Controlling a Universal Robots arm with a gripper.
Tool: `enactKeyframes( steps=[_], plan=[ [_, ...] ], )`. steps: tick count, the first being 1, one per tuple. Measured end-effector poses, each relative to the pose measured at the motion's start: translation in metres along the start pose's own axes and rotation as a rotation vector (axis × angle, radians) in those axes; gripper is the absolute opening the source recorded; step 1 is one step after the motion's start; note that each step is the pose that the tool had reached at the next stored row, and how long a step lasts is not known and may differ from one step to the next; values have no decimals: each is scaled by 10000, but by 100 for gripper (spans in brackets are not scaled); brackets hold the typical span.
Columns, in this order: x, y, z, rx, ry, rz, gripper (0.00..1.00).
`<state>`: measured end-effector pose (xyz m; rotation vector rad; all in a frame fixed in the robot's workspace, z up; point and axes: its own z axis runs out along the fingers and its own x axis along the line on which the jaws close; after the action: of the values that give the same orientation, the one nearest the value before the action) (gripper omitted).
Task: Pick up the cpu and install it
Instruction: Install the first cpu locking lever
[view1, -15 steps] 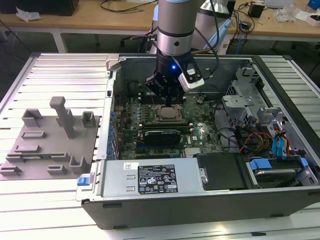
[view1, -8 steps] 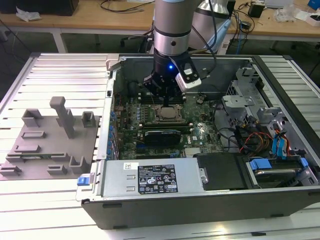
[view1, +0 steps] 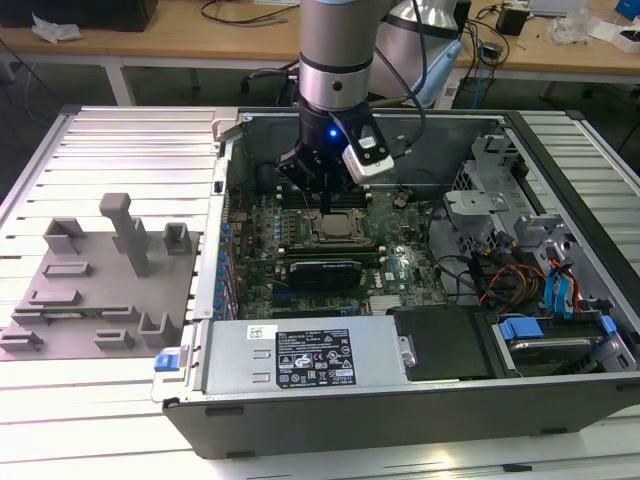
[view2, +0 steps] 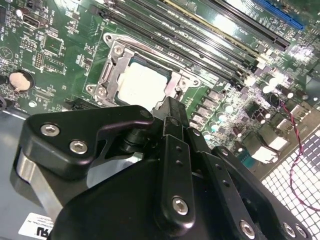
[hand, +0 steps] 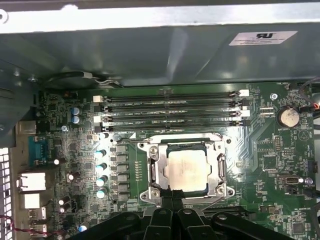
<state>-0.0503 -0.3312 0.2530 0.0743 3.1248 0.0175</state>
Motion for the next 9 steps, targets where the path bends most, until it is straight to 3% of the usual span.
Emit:
enactKeyframes(
  steps=[9],
  plan=[
    [83, 12, -1, 0, 0, 1, 11]
  ],
)
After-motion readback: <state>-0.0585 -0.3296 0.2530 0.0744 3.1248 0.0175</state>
